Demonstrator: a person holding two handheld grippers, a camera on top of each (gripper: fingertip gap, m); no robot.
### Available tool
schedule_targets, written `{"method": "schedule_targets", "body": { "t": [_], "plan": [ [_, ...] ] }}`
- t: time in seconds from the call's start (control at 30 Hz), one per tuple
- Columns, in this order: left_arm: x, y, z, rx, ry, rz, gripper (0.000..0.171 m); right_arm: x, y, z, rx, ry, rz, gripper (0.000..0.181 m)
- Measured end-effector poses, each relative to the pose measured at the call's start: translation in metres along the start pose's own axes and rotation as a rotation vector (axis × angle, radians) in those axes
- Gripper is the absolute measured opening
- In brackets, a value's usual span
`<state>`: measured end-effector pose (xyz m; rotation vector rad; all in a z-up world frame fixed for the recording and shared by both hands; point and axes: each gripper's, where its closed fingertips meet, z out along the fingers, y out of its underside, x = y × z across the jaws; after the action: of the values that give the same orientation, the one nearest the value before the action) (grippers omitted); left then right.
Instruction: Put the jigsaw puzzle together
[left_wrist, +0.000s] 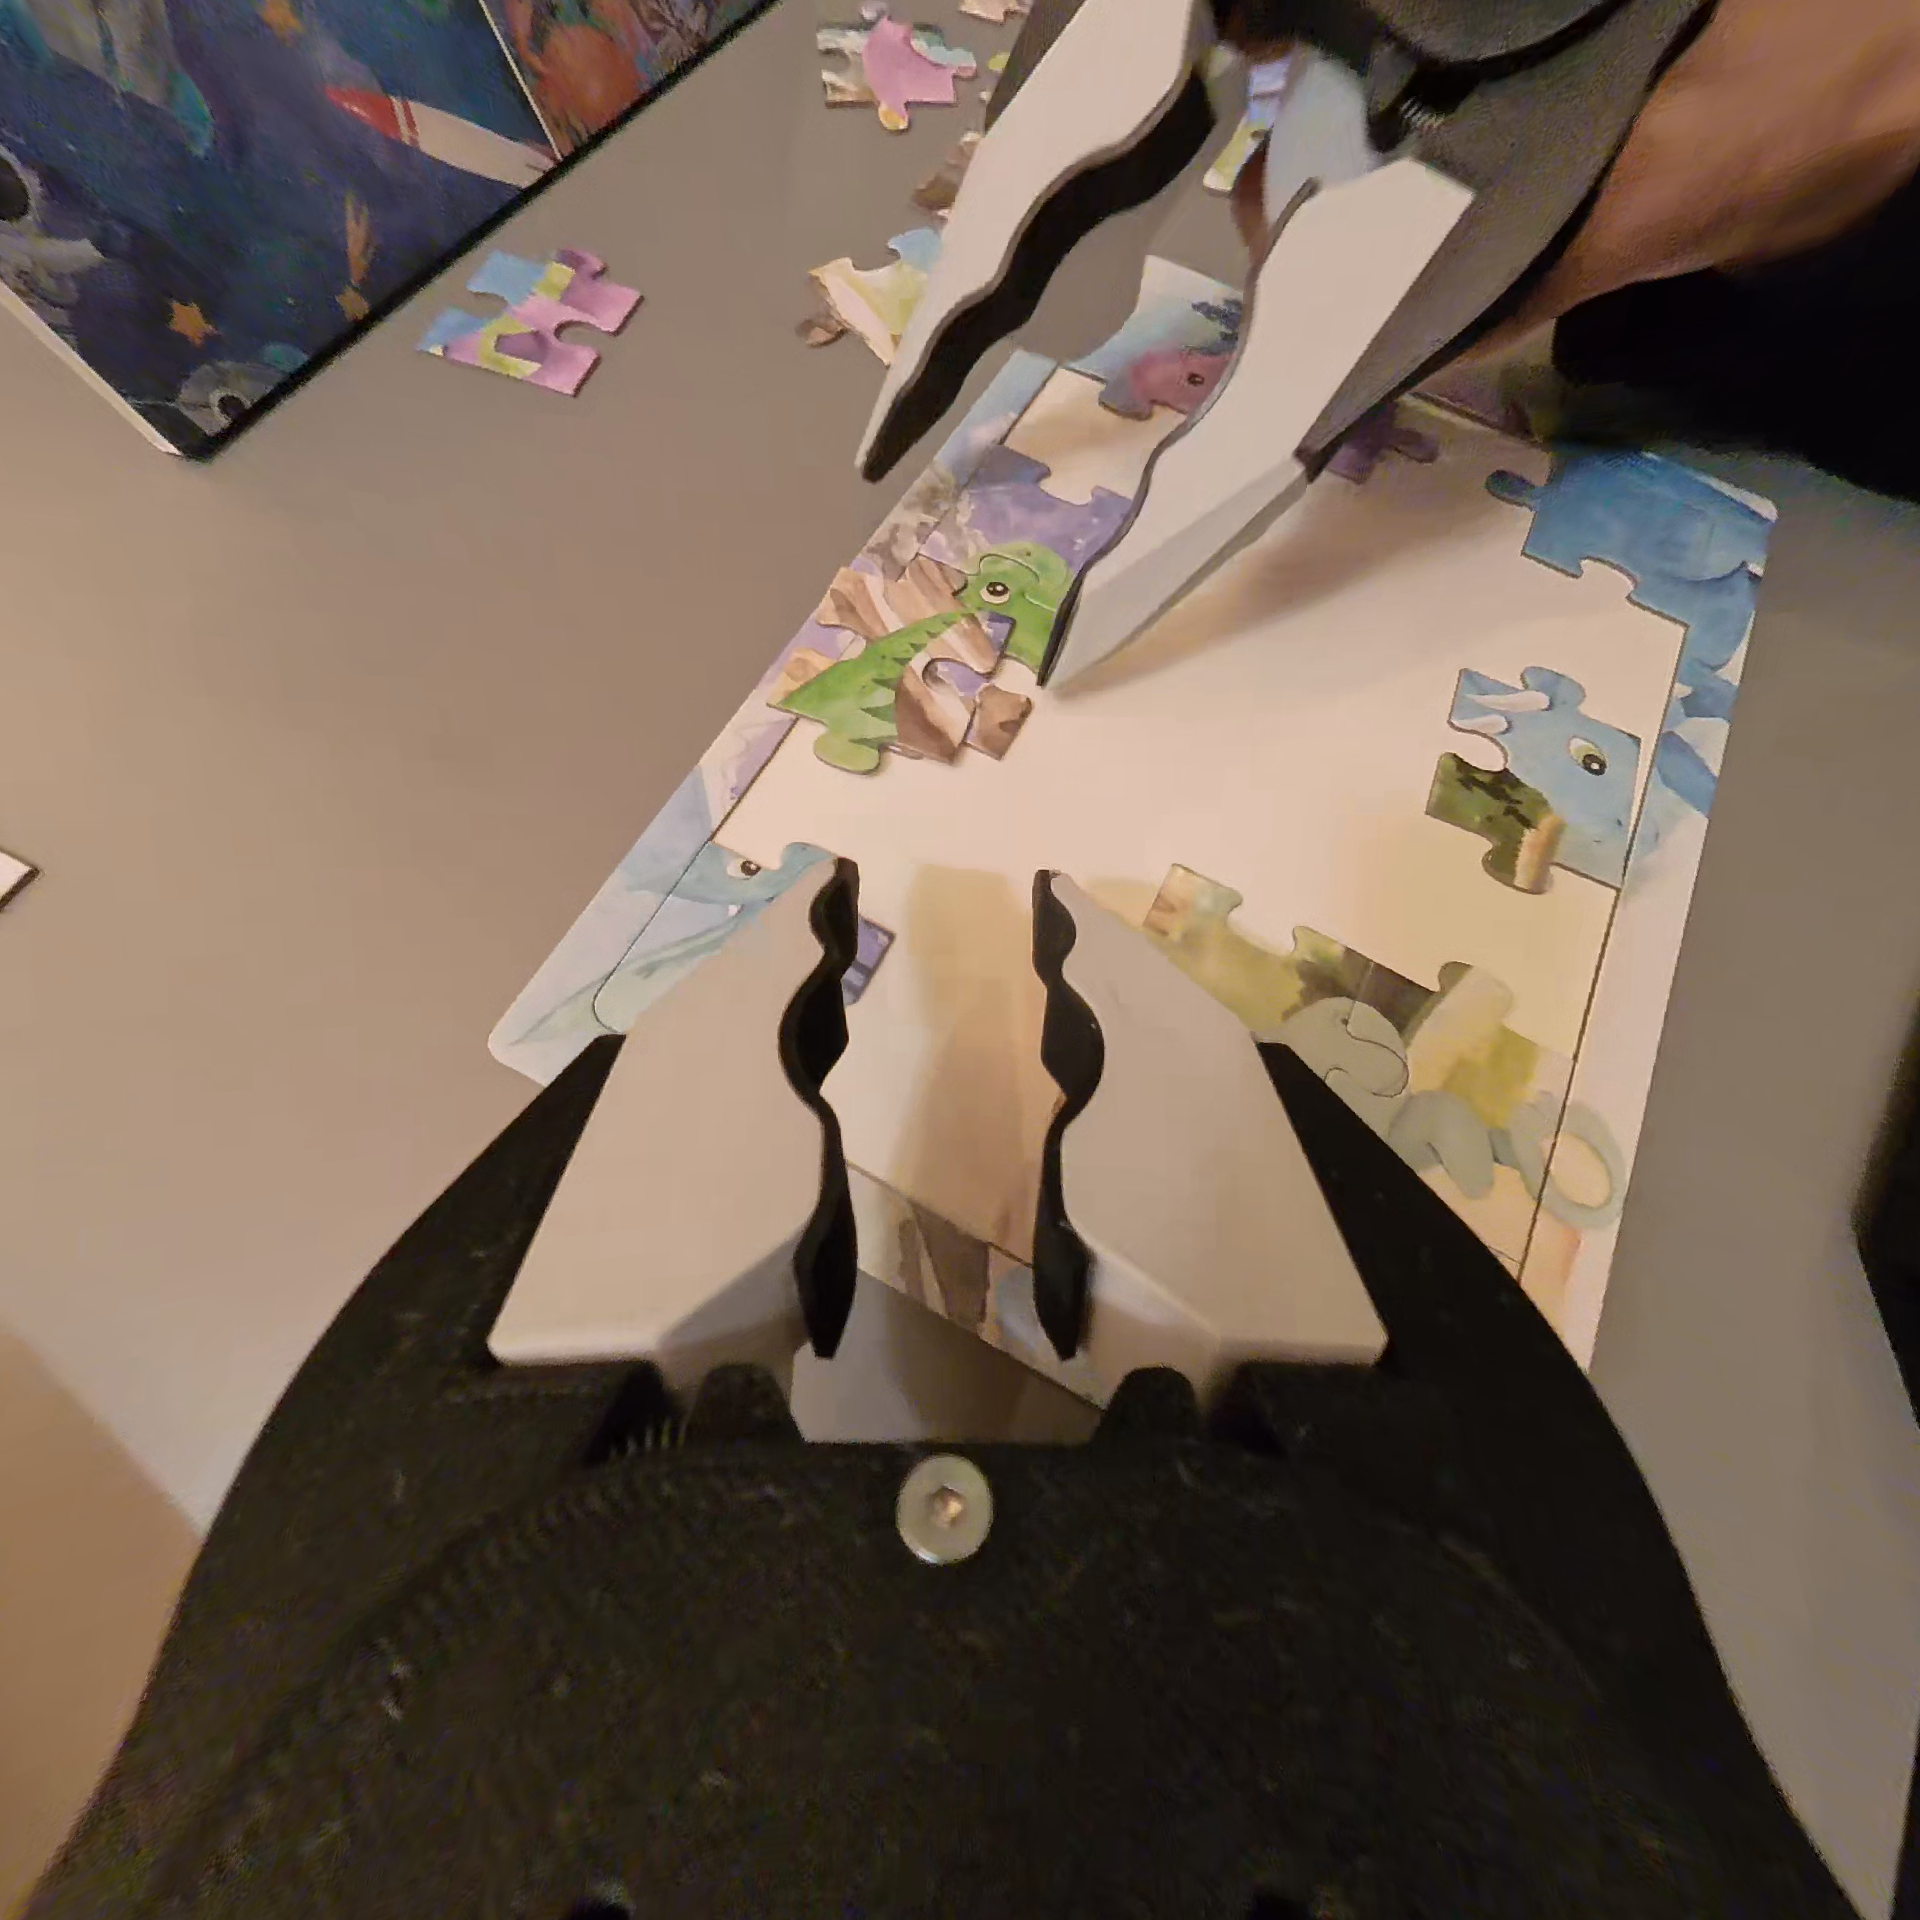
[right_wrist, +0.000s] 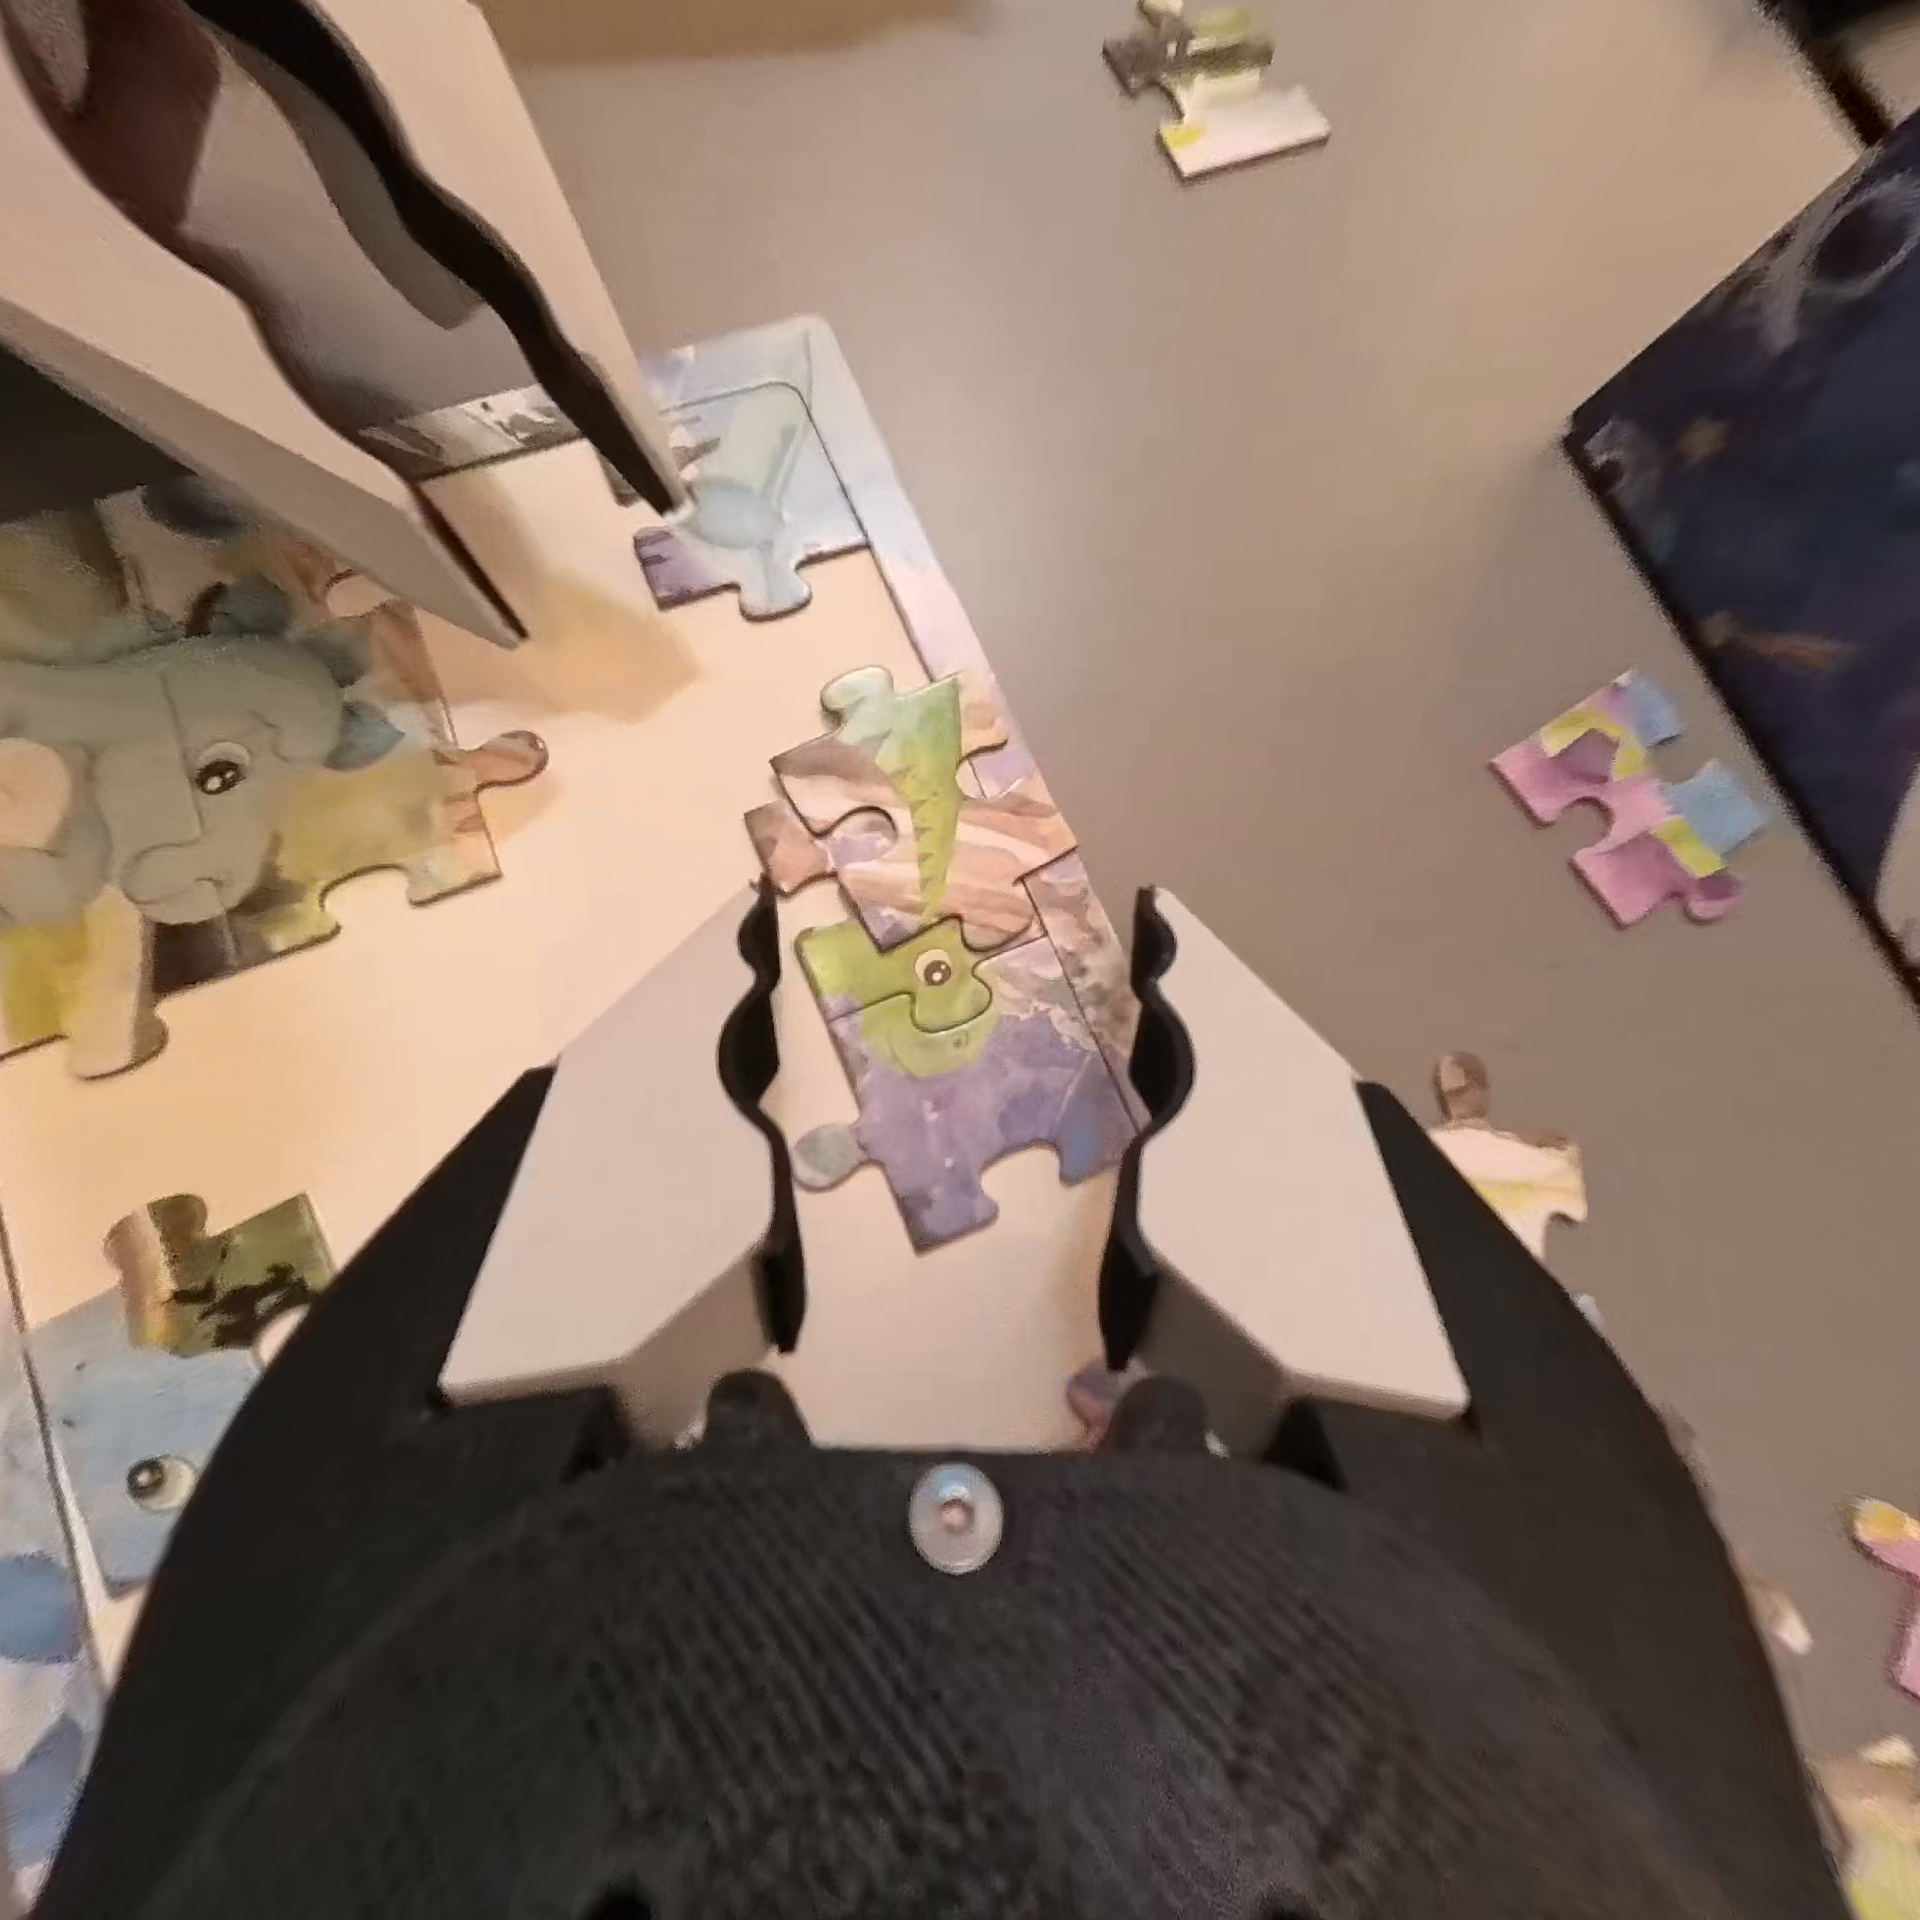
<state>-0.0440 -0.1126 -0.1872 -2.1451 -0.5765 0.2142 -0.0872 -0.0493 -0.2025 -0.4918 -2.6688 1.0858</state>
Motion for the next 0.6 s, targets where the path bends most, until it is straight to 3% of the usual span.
{"method": "schedule_targets", "body": {
  "t": [0.13,0.43,0.6],
  "plan": [
    [-0.004,0.004,-0.003,0.016,0.027,-0.040,0.031,-0.006,-0.001,0.008,-0.026,-0.100,0.100,0.069],
    [-0.010,0.005,-0.005,0.016,0.043,-0.082,0.031,-0.022,-0.004,0.007,-0.014,-0.089,-0.040,0.062],
    [-0.008,0.009,-0.001,-0.017,0.039,-0.063,0.032,-0.021,-0.006,0.008,-0.013,-0.070,-0.030,0.042]
  ]
}}
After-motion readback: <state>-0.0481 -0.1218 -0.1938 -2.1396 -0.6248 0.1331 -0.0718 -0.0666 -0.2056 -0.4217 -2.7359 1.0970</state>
